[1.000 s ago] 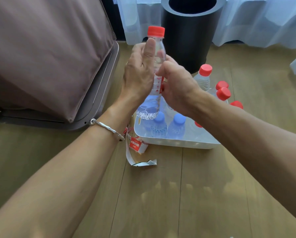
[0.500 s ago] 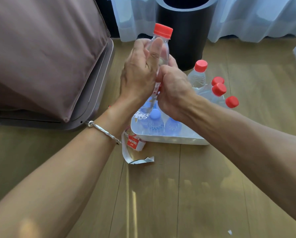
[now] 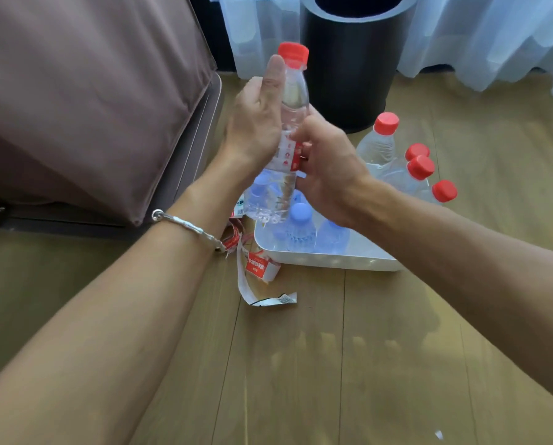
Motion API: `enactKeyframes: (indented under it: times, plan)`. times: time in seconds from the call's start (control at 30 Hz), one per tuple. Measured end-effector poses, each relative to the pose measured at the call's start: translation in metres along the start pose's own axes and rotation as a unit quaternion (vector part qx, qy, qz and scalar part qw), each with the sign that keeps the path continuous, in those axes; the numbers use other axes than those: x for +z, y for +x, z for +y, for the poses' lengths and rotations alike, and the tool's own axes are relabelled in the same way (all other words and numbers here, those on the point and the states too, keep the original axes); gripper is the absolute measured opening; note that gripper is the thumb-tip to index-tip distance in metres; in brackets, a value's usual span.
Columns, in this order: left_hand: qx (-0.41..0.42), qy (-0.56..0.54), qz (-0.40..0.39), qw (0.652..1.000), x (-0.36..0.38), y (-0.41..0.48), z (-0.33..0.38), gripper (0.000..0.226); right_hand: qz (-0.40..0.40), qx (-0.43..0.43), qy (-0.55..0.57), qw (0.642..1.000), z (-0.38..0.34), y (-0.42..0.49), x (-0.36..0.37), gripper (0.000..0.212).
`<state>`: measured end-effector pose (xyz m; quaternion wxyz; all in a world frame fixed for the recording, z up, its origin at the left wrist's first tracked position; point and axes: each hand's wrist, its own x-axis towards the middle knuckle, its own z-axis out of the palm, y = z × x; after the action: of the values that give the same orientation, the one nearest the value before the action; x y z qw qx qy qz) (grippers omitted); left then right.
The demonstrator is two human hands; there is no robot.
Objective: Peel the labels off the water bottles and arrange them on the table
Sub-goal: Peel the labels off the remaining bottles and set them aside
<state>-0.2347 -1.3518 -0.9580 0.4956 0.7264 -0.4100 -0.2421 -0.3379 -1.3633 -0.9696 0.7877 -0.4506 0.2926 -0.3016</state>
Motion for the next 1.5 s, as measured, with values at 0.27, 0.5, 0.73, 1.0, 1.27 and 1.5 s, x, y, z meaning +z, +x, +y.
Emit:
enactKeyframes:
  times: [0.27, 0.5, 0.73, 1.0, 1.27, 1.5]
  plan:
    - [-0.014, -0.029, 0.010, 0.999, 0.014, -0.009, -0.004, 0.044, 0.005, -0.008, 0.020, 1.000, -0.002, -0.002, -0.008, 0.040]
    - [0.027, 0.029, 0.022, 0.999, 0.022, -0.009, 0.000, 0.034, 0.066, 0.013, 0.092, 0.994, -0.003, 0.010, -0.009, 0.048]
    - [0.023, 0.033, 0.013, 0.999, 0.023, -0.006, -0.009, 0.035, 0.105, 0.009, 0.122, 0.987, 0.000, 0.003, 0.001, 0.042]
    - [-0.001, 0.052, -0.050, 0.997, 0.019, 0.002, -0.013, 0.046, 0.194, 0.045, 0.034, 0.979, 0.008, 0.010, 0.007, 0.019]
    - [-0.064, 0.037, -0.012, 0.997, 0.007, 0.019, -0.016, 0.053, 0.072, 0.097, -0.056, 0.991, 0.010, -0.001, 0.001, 0.039]
    - [-0.074, -0.042, -0.037, 0.996, 0.017, 0.009, -0.014, 0.072, 0.026, 0.082, -0.098, 0.991, 0.003, 0.001, -0.021, 0.018]
